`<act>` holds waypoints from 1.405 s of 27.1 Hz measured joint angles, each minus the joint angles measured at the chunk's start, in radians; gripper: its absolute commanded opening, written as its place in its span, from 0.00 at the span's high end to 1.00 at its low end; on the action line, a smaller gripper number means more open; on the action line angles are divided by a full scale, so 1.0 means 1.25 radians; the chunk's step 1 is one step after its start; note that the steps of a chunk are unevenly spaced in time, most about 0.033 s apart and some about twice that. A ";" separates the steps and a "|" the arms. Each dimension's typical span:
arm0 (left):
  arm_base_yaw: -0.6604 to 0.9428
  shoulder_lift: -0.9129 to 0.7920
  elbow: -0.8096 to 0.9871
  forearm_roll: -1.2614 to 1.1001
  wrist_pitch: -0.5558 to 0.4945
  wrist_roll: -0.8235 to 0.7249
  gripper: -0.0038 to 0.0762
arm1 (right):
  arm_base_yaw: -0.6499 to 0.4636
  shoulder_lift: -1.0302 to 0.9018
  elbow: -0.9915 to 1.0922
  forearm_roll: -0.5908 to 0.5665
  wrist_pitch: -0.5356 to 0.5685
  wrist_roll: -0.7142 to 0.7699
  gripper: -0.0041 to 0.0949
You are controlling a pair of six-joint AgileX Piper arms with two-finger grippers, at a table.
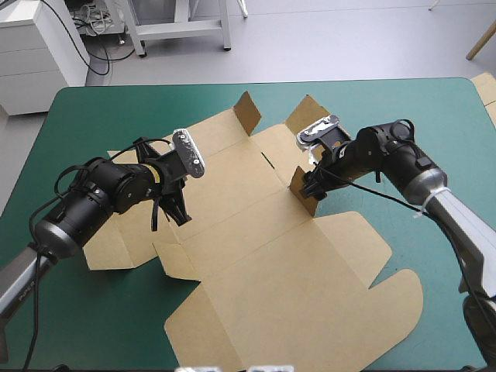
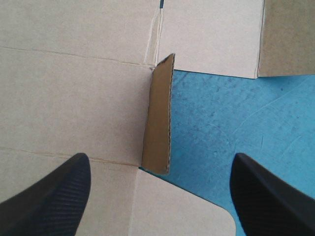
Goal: Fold the box
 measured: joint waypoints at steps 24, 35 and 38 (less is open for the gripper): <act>0.000 0.000 0.000 -0.040 -0.004 0.000 0.96 | 0.000 0.227 -0.117 0.029 0.060 -0.034 0.24; 0.000 0.000 0.000 -0.044 -0.010 0.000 0.96 | 0.000 0.234 -0.119 0.054 0.060 -0.047 0.89; 0.000 0.000 0.000 -0.062 -0.028 0.000 0.96 | 0.000 0.234 -0.119 0.054 0.055 -0.047 0.98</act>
